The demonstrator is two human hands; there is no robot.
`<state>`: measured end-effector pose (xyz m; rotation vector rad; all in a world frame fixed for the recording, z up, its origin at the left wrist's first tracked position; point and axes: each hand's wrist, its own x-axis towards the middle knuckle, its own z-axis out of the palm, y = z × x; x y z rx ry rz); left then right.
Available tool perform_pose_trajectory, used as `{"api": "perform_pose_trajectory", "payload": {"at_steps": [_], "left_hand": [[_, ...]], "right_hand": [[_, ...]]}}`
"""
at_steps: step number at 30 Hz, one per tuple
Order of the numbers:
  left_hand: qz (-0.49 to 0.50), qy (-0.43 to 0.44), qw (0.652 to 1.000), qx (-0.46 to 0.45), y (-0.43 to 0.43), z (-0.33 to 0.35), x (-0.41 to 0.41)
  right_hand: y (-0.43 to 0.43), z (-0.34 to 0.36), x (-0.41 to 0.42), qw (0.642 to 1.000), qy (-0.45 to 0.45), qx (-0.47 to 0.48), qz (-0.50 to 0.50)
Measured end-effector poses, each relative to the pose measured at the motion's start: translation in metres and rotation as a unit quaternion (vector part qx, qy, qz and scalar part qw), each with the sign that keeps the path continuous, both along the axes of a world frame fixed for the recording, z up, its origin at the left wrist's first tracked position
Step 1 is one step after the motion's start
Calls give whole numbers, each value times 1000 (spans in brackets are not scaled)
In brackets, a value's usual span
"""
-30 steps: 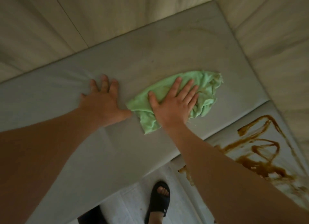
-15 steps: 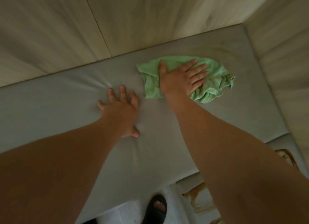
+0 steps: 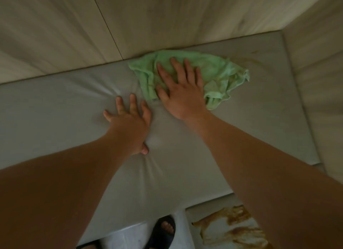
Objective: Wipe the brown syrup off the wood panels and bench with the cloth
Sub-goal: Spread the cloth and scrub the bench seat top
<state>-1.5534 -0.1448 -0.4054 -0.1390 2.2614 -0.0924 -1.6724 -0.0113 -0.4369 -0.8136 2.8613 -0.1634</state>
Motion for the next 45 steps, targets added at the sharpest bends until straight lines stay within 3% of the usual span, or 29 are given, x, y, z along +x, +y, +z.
{"api": "perform_pose_trajectory", "payload": {"at_steps": [3,7,12,17,25,33,35,37,40,45], "left_hand": [[8,-6,1000,-4,2,2,-1],[11,-2,1000,-5,3,2,0],[8,11,1000,-1,3,0,0],[11,0,1000,9,1,0,-2],[11,-12,1000,17,3,9,-4],[16,-15,1000,10,6,15,-4],[15,-17,1000,3,8,16,-4],[17,-20,1000,-2,8,15,-6],[3,-27,1000,-12,9,19,-9],[-124,-65,989,-39,11,39,-26]], "right_hand": [[-12,6,-19,997,-72,22,-22],[24,16,-73,993,-84,79,3],[90,26,-109,971,-102,80,-202],[45,17,-80,949,-121,55,-286],[25,13,-8,970,-125,34,-208],[37,25,98,954,-165,19,-248],[53,31,89,971,-121,15,-203],[76,31,70,997,-24,10,-73],[101,12,30,995,31,28,91],[67,5,-13,996,-17,71,50]]}}
